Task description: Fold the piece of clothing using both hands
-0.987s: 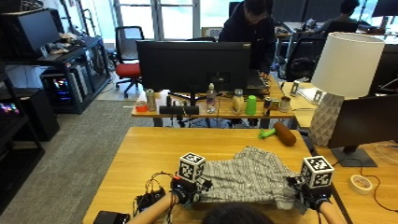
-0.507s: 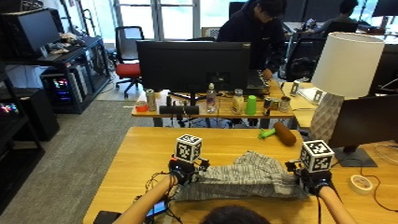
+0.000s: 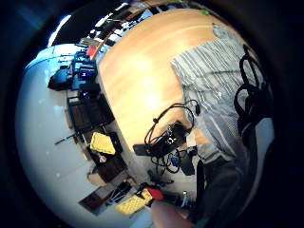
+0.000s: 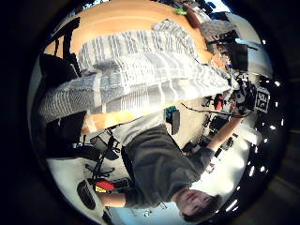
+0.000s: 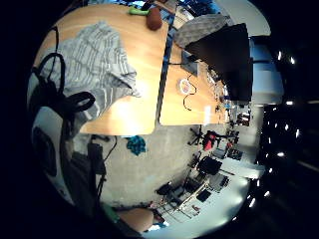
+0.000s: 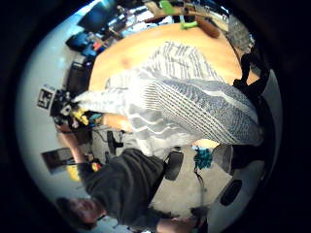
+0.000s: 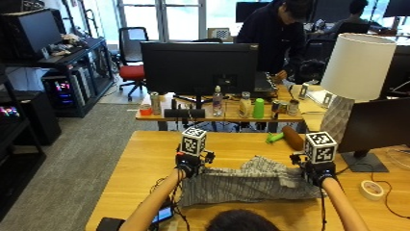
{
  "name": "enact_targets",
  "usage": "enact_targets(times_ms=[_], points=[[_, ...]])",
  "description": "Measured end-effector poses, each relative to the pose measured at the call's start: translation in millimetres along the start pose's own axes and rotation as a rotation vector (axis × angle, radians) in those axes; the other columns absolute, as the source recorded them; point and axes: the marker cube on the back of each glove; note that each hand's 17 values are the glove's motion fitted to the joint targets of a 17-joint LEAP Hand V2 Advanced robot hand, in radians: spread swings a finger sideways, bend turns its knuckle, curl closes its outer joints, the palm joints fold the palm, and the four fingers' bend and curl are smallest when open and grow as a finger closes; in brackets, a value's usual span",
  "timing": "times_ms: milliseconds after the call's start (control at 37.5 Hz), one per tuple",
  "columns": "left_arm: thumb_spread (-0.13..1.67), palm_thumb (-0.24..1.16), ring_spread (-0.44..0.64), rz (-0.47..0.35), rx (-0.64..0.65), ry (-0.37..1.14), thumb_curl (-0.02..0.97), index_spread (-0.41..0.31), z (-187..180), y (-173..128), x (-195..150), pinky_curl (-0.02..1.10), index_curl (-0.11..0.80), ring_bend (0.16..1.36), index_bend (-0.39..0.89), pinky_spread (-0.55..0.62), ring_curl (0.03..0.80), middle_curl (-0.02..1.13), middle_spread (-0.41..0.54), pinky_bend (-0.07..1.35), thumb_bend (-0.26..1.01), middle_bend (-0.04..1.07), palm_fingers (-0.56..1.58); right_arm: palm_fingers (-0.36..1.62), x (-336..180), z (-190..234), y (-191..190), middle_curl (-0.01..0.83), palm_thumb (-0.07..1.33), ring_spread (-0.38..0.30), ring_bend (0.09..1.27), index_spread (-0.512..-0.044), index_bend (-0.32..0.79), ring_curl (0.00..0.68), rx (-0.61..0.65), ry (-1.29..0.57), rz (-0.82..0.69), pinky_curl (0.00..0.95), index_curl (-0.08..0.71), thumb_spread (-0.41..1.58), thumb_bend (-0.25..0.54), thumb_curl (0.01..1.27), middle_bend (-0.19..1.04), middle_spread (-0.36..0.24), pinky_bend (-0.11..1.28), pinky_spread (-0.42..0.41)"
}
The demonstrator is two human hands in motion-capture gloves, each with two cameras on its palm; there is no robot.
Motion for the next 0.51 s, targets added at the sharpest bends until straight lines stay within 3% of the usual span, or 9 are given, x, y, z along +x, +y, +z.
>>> enact_targets(times_ms=[400,507], points=[[1.2,0.8,-0.37,-0.182,0.035,-0.086,0.274,-0.304,10.6,-107.3,-29.1,0.43,0.465,0.5,0.17,-0.46,0.438,0.54,-0.333,0.67,-0.01,0.31,1.26,1.34,-6.7,10.9,-126.0,0.487,1.16,-0.242,0.67,-0.251,0.17,0.456,0.036,0.049,0.114,0.394,0.439,0.92,-0.013,0.33,0.36,-0.186,0.59,-0.373],[1.2,0.79,-0.37,-0.275,0.004,-0.122,0.271,-0.304,9.0,-97.9,-25.9,0.43,0.465,0.5,0.17,-0.46,0.439,0.54,-0.33,0.66,-0.02,0.31,1.27,1.34,-11.8,29.0,-157.5,0.488,1.16,-0.24,0.67,-0.251,0.18,0.456,0.038,0.052,0.136,0.395,0.439,0.93,-0.014,0.33,0.36,-0.186,0.59,-0.373]])
